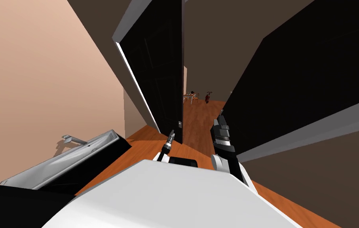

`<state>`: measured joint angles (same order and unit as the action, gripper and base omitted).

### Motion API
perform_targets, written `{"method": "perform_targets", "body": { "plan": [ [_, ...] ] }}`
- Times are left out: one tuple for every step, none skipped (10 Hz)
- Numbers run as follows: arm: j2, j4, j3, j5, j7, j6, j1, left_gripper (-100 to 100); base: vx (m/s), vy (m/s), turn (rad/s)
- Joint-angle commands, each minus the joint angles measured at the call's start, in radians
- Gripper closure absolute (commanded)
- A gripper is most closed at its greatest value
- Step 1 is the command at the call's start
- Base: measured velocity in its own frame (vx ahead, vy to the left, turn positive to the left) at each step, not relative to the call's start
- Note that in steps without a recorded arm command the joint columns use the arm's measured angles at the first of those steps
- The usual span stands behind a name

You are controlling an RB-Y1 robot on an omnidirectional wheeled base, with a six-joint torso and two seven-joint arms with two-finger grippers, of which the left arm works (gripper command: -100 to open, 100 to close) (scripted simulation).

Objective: Push the door open

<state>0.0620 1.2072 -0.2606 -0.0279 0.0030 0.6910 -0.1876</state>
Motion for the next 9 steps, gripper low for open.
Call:
{"method": "perform_targets", "body": {
  "plan": [
    [-0.001,-0.034,-0.01,-0.001,0.004,0.007,0.004,-100,0.082,0.052,-0.061],
    [-0.005,-0.078,-0.019,-0.003,0.008,0.014,0.014,-100,0.125,0.066,-0.117],
    [-0.007,-0.099,-0.024,-0.003,0.01,0.018,0.019,-100,0.111,0.089,-0.082],
    [-0.009,-0.116,-0.027,-0.004,0.012,0.021,0.024,-100,0.094,0.071,-0.047],
    [-0.01,-0.134,-0.031,-0.004,0.013,0.023,0.028,-100,0.094,0.054,-0.044],
    [-0.012,-0.151,-0.035,-0.004,0.015,0.026,0.032,-100,0.088,0.05,-0.049],
    [-0.016,-0.179,-0.041,-0.005,0.018,0.031,0.039,-100,0.087,0.058,-0.063],
    [-0.019,-0.203,-0.046,-0.006,0.02,0.035,0.045,-100,0.116,0.055,-0.086],
    [-0.021,-0.218,-0.05,-0.006,0.021,0.037,0.048,-100,0.108,0.068,-0.06]
  ]
}}
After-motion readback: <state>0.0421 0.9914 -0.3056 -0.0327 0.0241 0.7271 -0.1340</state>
